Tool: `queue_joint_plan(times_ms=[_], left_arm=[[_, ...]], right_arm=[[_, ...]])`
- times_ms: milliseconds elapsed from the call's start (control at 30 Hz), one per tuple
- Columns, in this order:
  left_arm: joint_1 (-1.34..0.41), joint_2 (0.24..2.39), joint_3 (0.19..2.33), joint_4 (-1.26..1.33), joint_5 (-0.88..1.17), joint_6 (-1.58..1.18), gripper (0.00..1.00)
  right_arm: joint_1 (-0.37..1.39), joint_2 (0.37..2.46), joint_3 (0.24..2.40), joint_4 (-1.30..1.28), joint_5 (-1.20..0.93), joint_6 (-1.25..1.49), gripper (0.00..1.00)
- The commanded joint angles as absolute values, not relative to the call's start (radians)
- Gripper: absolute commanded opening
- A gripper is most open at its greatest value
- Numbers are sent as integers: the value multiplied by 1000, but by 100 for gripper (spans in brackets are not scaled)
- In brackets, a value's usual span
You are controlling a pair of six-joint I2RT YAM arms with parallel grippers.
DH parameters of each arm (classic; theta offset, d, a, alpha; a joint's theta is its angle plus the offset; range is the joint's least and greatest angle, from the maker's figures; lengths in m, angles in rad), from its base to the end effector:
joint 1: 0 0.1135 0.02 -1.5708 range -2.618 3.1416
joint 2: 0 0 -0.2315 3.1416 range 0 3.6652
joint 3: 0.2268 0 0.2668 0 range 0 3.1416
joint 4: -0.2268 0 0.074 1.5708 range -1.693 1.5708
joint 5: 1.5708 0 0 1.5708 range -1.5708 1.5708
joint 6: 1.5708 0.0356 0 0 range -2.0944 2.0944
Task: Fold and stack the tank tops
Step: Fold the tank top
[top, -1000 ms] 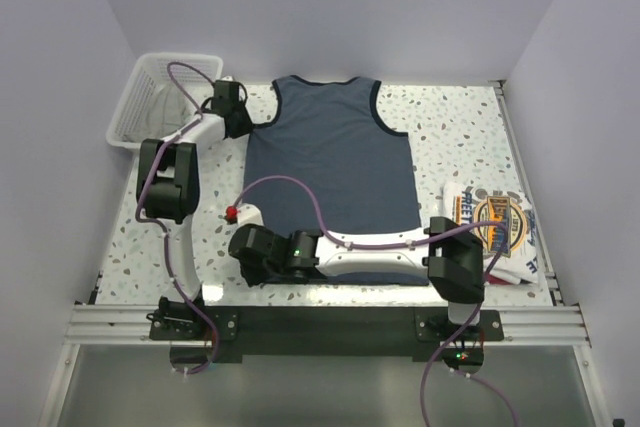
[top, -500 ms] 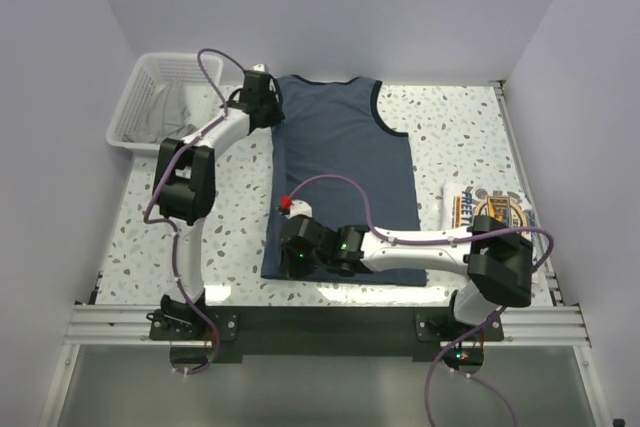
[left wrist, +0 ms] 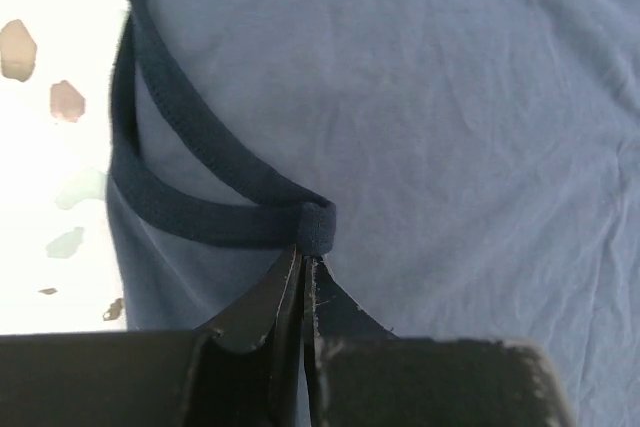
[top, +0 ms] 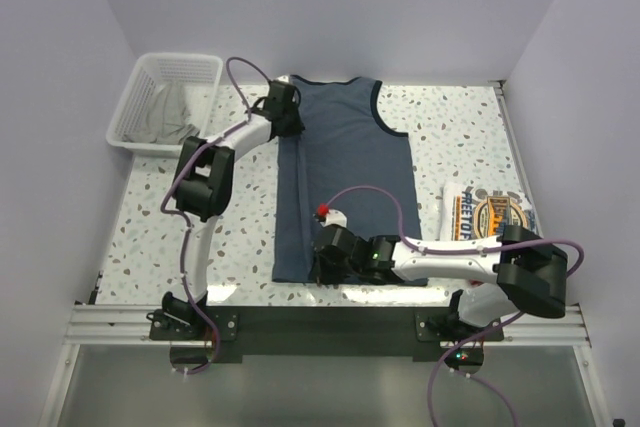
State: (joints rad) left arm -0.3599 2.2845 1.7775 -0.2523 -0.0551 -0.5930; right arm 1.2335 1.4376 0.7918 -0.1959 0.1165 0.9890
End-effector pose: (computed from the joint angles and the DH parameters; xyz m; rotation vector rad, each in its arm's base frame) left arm 0.4756 -0.1769 0.1393 -0.3028 2.3459 -0.4081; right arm 0.1051 0.2872 0.1528 -0.2594 2.5857 0.8214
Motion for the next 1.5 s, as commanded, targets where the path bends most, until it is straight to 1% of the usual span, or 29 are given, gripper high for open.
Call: queue_joint_plan(times_ms=[0, 533, 967, 1167, 1200, 1267, 1367, 1467], left_arm=[[-376, 2293, 1832, -199, -77, -615, 0], [-420, 2301, 1850, -190, -71, -615, 0], [-440, 2310, 1815, -150, -57, -618, 1], [-446, 2307, 1799, -115, -38, -607, 10], [-448, 2306, 1790, -107, -28, -606, 13], [-449, 2304, 1779, -86, -15, -603, 15], [-451, 2303, 1764, -60, -5, -597, 20], [-451, 2295, 1747, -40, 17, -597, 39]], right_arm=[[1236, 1414, 759, -161, 121, 1031, 0], [1236, 1404, 672, -118, 138, 1072, 0], [1238, 1391, 620, -91, 141, 1103, 0], [1239, 1385, 597, -69, 146, 1118, 0], [1239, 1382, 592, -63, 147, 1127, 0], [1244, 1376, 580, -58, 153, 1135, 0], [1250, 1361, 572, -66, 169, 1147, 5], [1255, 1351, 571, -81, 181, 1152, 20]])
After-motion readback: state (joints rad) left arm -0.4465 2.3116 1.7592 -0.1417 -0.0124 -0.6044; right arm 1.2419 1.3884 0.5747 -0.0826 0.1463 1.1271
